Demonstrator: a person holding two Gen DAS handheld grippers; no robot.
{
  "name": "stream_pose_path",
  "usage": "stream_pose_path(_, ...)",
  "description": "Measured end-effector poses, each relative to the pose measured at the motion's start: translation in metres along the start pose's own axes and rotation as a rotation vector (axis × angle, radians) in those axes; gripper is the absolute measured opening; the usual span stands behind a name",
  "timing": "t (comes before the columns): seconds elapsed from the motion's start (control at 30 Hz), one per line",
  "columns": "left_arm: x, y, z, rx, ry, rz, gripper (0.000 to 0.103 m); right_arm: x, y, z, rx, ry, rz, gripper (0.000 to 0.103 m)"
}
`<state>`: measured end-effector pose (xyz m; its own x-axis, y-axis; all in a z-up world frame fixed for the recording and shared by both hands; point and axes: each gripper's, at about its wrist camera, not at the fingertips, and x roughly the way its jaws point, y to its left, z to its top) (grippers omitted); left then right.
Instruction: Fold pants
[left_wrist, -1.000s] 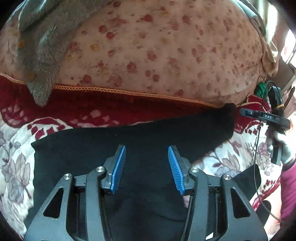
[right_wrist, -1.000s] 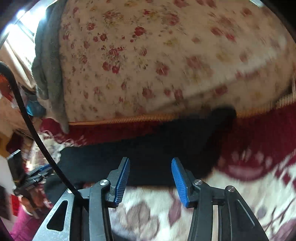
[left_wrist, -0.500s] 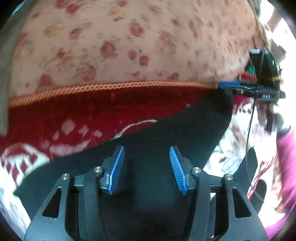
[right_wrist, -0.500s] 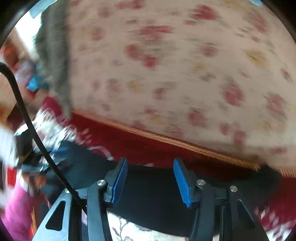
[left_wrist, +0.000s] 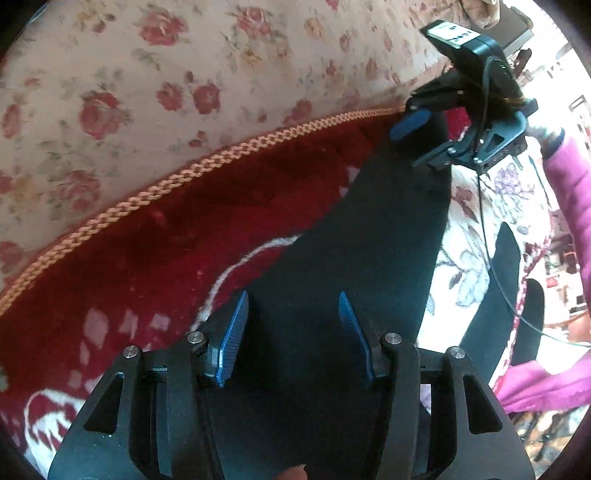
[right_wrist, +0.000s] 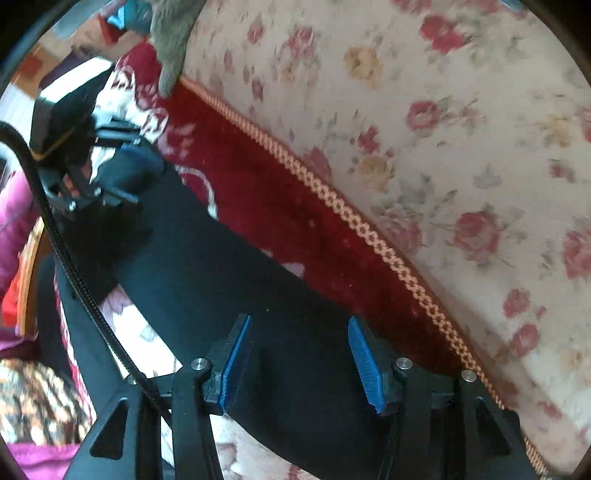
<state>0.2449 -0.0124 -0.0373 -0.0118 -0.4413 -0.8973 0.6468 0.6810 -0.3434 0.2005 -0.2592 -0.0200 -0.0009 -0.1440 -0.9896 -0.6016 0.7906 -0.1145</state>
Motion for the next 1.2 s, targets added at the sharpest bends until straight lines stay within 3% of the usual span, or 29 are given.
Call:
stream_pose_path(0.1, 0.004, 0.004, 0.002, -0.015, 0.011, -0.101, 0.051, 0.013, -0.003, 0.002, -0.02, 0.062, 0.038, 0.052)
stream_pose_path(0.23, 0.011, 0.003, 0.001, 0.001, 0.029, -0.138, 0.051, 0.028, -0.011, -0.001, -0.019, 0.099, 0.098, 0.053)
stream_pose_path(0.43, 0.012, -0.004, 0.009, 0.061, 0.044, -0.092, 0.051, 0.027, -0.016, -0.003, 0.003, 0.072, 0.132, 0.054)
stream_pose_path(0.57, 0.004, -0.01, 0.012, 0.11, 0.022, -0.081, 0.051, 0.021, -0.015, -0.006, -0.028, 0.066, 0.111, 0.054)
stream_pose_path(0.63, 0.012, -0.011, 0.011, 0.129, 0.055, -0.065, 0.054, 0.023, -0.015, -0.003, -0.039, 0.063, 0.093, 0.054)
stream_pose_path(0.73, 0.03, -0.004, 0.009, 0.104, 0.108, -0.048, 0.054, 0.026, -0.016, -0.001, -0.04, 0.069, 0.097, 0.055)
stream_pose_path(0.83, 0.025, 0.002, 0.01, 0.085, 0.091, -0.078, 0.054, 0.03, -0.016, 0.002, -0.035, 0.064, 0.087, 0.055)
stream_pose_path(1.0, 0.011, 0.007, 0.011, 0.088, 0.068, -0.049, 0.054, 0.031, -0.015, 0.004, -0.037, 0.067, 0.09, 0.055)
stream_pose_path(1.2, 0.03, 0.016, 0.012, 0.069, 0.126, -0.017, 0.057, 0.033, -0.014, 0.005, -0.04, 0.069, 0.107, 0.062)
